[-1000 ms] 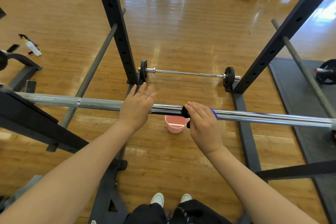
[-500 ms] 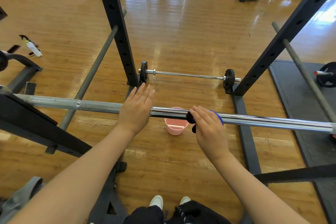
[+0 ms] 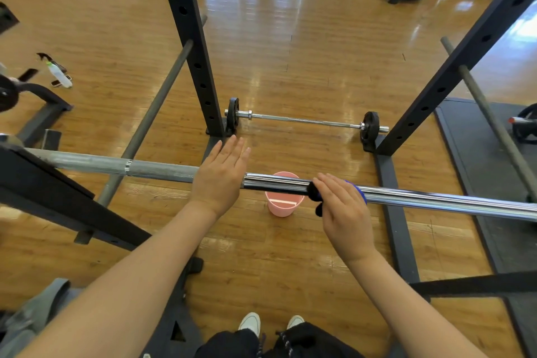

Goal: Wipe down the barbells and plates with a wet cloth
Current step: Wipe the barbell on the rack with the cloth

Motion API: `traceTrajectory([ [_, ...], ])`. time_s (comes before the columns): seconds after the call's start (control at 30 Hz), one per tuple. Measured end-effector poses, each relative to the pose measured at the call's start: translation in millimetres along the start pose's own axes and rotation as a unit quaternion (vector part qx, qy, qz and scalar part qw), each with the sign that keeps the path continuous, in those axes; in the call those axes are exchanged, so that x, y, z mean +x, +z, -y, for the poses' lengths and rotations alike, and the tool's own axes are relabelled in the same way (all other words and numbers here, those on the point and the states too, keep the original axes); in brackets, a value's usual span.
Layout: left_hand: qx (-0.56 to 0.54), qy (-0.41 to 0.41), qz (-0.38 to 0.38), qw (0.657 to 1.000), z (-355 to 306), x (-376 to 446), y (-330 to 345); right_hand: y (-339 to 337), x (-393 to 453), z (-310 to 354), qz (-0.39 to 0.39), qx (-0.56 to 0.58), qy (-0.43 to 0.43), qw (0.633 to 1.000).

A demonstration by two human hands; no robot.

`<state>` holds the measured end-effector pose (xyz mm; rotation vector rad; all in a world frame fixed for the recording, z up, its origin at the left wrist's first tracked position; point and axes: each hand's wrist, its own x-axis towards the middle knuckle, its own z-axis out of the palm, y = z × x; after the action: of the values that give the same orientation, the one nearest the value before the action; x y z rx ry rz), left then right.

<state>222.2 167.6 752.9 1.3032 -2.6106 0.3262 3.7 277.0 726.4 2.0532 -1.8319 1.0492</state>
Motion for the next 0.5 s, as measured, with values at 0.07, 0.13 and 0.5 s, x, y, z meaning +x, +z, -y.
traceTrajectory([
  [0.07, 0.008, -0.002, 0.003, 1.0, 1, -1, 2, 0, 10, 9, -0.003, 0.019, 0.016, 1.0],
  [0.13, 0.013, -0.006, 0.011, 1.0, 3, 0, 2, 6, 18, 24, 0.002, 0.029, -0.001, 1.0],
  [0.5, 0.045, 0.0, 0.025, 0.999, 3, -2, 2, 14, 5, 13, 0.008, 0.005, -0.036, 0.999],
])
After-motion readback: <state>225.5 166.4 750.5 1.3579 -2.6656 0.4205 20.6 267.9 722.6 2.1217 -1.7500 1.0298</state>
